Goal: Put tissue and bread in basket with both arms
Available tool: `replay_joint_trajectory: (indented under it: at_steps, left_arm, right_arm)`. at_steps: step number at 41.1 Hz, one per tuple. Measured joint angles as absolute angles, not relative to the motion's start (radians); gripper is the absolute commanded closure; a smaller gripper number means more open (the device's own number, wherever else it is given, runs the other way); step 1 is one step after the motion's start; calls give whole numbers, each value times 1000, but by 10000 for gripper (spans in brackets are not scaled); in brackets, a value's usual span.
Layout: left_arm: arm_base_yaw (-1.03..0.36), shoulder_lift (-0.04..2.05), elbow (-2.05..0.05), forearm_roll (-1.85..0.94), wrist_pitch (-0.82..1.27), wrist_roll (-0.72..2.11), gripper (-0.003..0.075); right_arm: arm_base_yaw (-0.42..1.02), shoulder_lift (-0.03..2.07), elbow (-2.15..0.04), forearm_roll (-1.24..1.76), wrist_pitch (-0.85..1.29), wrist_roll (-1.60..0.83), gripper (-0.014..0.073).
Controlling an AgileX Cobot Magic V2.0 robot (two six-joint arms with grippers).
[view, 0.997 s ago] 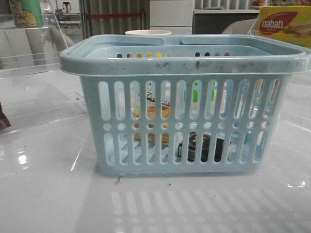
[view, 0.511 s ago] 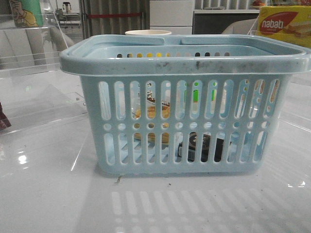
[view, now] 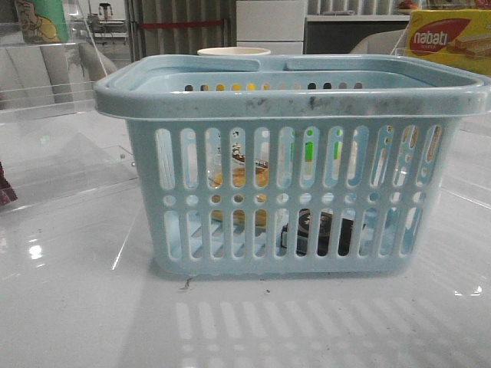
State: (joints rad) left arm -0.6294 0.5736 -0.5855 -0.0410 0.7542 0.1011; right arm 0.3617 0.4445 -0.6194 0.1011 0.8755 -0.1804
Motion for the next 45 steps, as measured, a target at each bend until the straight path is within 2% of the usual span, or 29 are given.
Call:
replay_joint_trajectory:
  at_steps: [9, 17, 31, 45]
  left_arm:
    - [-597, 535, -583, -24, 738, 101, 629]
    - [-416, 375, -498, 0, 578, 101, 629]
    - [-125, 56, -197, 0, 271, 101, 629]
    - [-34, -6, -29, -57, 106, 101, 629]
  right_arm:
    - [362, 444, -619, 100, 876, -180, 539]
    - [362, 444, -619, 99, 876, -180, 539]
    - [362, 444, -619, 99, 876, -180, 539]
    - [362, 444, -619, 99, 876, -180, 539]
